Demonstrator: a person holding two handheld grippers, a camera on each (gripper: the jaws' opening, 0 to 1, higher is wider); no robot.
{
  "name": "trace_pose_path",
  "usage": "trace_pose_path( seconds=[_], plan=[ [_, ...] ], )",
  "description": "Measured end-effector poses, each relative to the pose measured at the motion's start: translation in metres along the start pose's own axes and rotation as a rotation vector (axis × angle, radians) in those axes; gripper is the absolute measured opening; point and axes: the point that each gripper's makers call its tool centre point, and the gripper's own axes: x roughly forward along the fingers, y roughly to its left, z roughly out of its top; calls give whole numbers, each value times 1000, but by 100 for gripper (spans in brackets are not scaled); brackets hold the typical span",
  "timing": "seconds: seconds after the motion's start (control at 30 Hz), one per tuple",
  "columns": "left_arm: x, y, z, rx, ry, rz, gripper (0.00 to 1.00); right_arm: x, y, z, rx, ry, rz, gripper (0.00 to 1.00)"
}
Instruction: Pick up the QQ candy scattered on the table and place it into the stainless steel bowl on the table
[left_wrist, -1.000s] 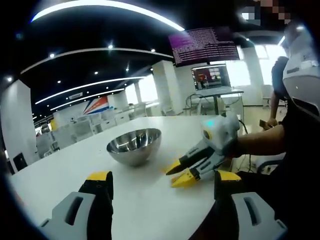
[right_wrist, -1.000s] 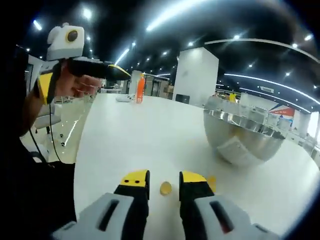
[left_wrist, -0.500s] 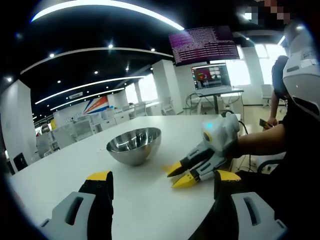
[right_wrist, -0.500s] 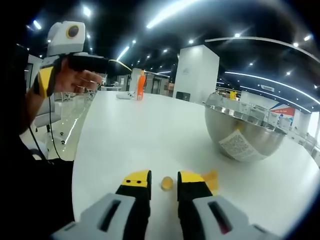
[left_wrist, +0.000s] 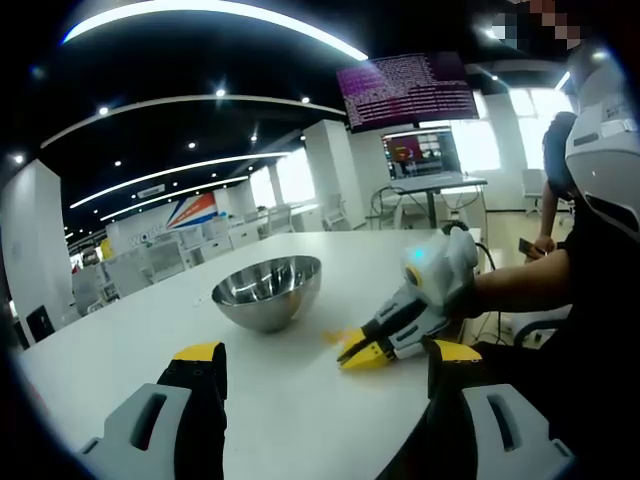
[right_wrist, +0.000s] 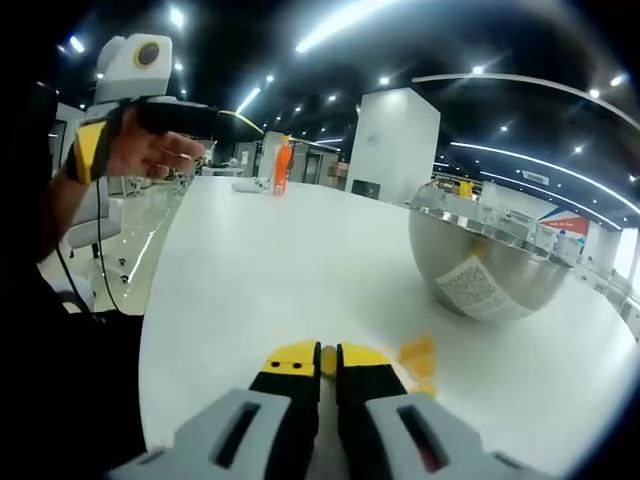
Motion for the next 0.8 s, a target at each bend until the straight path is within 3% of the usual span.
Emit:
trace_pose_path(
  seconds=[0.8],
  plan=[
    [0, 5, -1, 0, 2, 7, 83, 2, 0, 0, -10, 2, 0, 5]
  ],
)
